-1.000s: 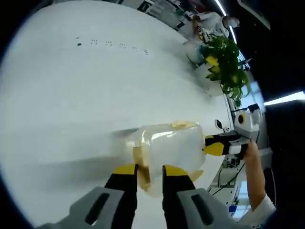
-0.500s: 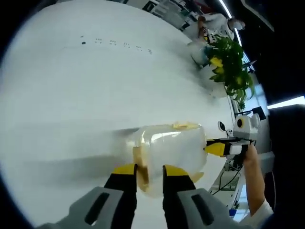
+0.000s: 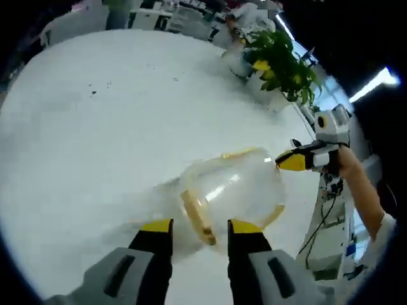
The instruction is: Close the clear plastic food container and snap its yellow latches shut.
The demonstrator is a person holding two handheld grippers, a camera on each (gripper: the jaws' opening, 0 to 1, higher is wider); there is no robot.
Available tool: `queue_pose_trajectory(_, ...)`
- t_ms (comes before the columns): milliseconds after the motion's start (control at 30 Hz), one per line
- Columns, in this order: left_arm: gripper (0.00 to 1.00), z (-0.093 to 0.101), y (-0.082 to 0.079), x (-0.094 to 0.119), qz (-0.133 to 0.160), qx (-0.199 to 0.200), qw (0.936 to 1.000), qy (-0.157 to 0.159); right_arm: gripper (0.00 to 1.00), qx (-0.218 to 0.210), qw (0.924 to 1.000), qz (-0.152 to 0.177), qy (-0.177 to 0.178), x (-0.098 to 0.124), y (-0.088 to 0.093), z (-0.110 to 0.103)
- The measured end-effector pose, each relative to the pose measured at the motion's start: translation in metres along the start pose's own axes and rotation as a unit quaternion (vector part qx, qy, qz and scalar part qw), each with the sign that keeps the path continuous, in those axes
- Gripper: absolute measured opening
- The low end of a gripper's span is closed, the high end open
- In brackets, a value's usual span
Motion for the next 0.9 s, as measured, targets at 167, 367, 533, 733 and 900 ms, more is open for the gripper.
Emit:
queue_pose_trajectory(167, 0.01, 0.027, -0.016, 0.005, 0.099, -0.020, 0.9944, 0.028, 0.00, 0.033, 0.9977, 0.042, -0.041, -0.007, -0.015, -0.028)
queue_pose_trajectory(367, 0.00, 0.065, -0.015, -0.009, 0.131, -0.046, 0.9864, 0.087, 0.00, 0.104, 0.9906, 0.003, -0.088, -0.035, -0.006, -0.064)
queue_pose_trajectory(533, 0.00, 0.077, -0.007, -0.033, 0.100, -0.053, 0.9892, 0.093, 0.00, 0.145, 0.9867, -0.029, -0.068, -0.059, 0.000, -0.073)
queue_pose_trajectory(733, 0.00, 0.092, 0.007, -0.036, 0.082, -0.036, 0.9888, 0.119, 0.00, 0.145, 0.9867, -0.031, -0.067, -0.069, -0.008, -0.070)
queue_pose_trajectory(900, 0.00, 0.098, 0.013, -0.033, 0.078, -0.032, 0.9878, 0.131, 0.00, 0.119, 0.9913, -0.015, -0.054, -0.071, -0.019, -0.059)
Point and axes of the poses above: the point that each gripper's makers call its tool centre point, and the gripper's own axes: x roughly backward along the fingers, z roughly to its right, y roughly out of its underside, the point moved 5 cm from there along x, roughly backward along the fingers, and after that the axes turned 2 degrees about -x, right-handed, at the moved point
